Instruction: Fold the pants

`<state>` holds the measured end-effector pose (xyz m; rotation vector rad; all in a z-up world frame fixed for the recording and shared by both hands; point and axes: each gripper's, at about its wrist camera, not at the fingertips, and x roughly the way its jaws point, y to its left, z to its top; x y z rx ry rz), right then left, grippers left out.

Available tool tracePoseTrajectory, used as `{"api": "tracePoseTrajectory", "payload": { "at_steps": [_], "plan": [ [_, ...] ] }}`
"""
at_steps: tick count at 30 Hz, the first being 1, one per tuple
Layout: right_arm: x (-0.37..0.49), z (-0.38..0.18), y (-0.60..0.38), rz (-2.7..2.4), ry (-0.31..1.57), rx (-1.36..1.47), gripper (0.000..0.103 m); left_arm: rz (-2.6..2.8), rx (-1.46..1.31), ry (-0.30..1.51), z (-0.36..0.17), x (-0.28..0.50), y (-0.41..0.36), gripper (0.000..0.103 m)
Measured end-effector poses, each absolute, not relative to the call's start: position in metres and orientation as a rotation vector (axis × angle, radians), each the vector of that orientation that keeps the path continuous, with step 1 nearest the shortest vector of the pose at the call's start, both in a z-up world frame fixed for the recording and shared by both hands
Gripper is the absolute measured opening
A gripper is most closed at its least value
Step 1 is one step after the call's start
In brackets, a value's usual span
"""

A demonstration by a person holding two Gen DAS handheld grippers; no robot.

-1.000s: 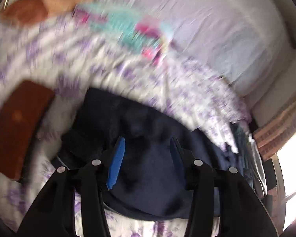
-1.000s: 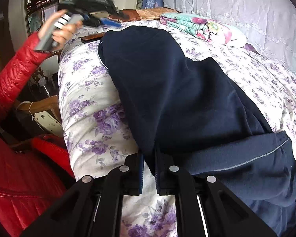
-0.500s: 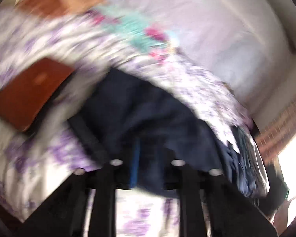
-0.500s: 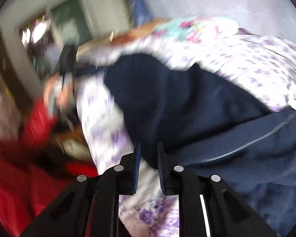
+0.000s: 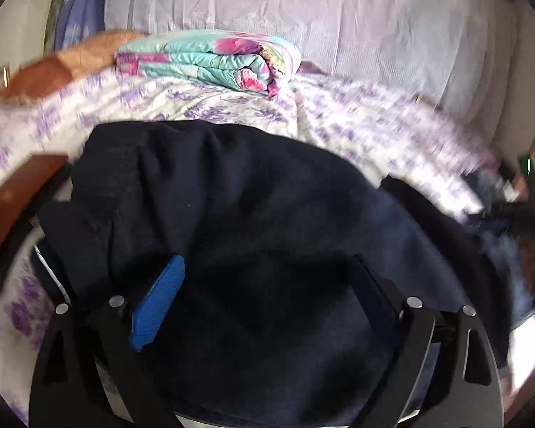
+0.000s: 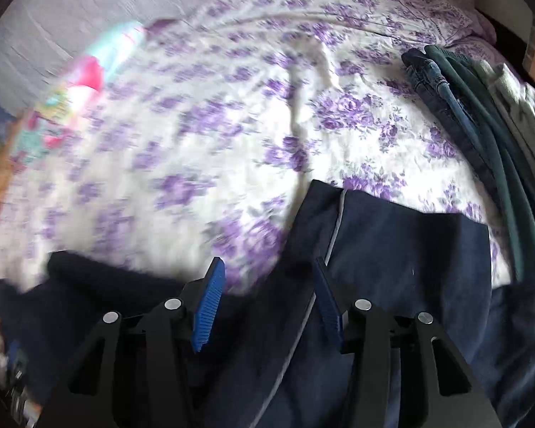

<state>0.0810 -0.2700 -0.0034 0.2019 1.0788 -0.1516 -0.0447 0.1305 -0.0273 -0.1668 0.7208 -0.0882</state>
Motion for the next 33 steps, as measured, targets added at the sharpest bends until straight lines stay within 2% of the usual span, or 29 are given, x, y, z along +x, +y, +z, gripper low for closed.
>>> {"api": "tracePoseTrajectory", "payload": {
  "at_steps": [4,6,7,9,11,14,15,18,21,28,31,33],
  "plan": [
    [0.085,-0.017,-0.279,-0.233,1.084,0.174,0.052,-0.091,-0.137,0.731,-0.029,-0.044,0.129,0.096],
    [0.083,-0.017,-0.286,-0.223,1.082,0.196,0.048,-0.106,-0.165,0.727,-0.028,-0.044,0.134,0.096],
    [0.082,-0.017,-0.285,-0.215,1.084,0.186,0.043,-0.109,-0.171,0.726,-0.029,-0.043,0.133,0.097],
    [0.079,-0.013,-0.291,-0.199,1.075,0.187,0.022,-0.114,-0.175,0.725,-0.031,-0.042,0.131,0.097],
    [0.07,-0.003,-0.308,-0.145,1.031,0.291,0.009,-0.121,-0.18,0.723,-0.03,-0.042,0.133,0.097],
    [0.045,0.027,-0.334,-0.079,0.912,0.415,0.006,-0.13,-0.194,0.722,-0.03,-0.042,0.134,0.097],
    [0.033,0.039,-0.344,-0.052,0.867,0.46,0.001,-0.133,-0.196,0.722,-0.03,-0.042,0.135,0.097],
    [-0.026,0.075,-0.381,0.009,0.702,0.57,0.001,-0.133,-0.192,0.723,-0.03,-0.042,0.134,0.097],
    [-0.089,0.078,-0.42,0.006,0.616,0.628,0.001,-0.134,-0.203,0.717,-0.029,-0.043,0.135,0.097],
    [-0.174,-0.004,-0.463,-0.074,0.72,0.782,0.001,-0.124,-0.192,0.717,-0.03,-0.044,0.134,0.097],
    [-0.197,-0.023,-0.467,-0.114,0.728,0.795,0.001,-0.116,-0.18,0.721,-0.03,-0.043,0.133,0.097],
    [-0.2,-0.024,-0.466,-0.059,0.73,0.831,0.009,-0.109,-0.165,0.724,-0.03,-0.043,0.13,0.097]
  ]
}}
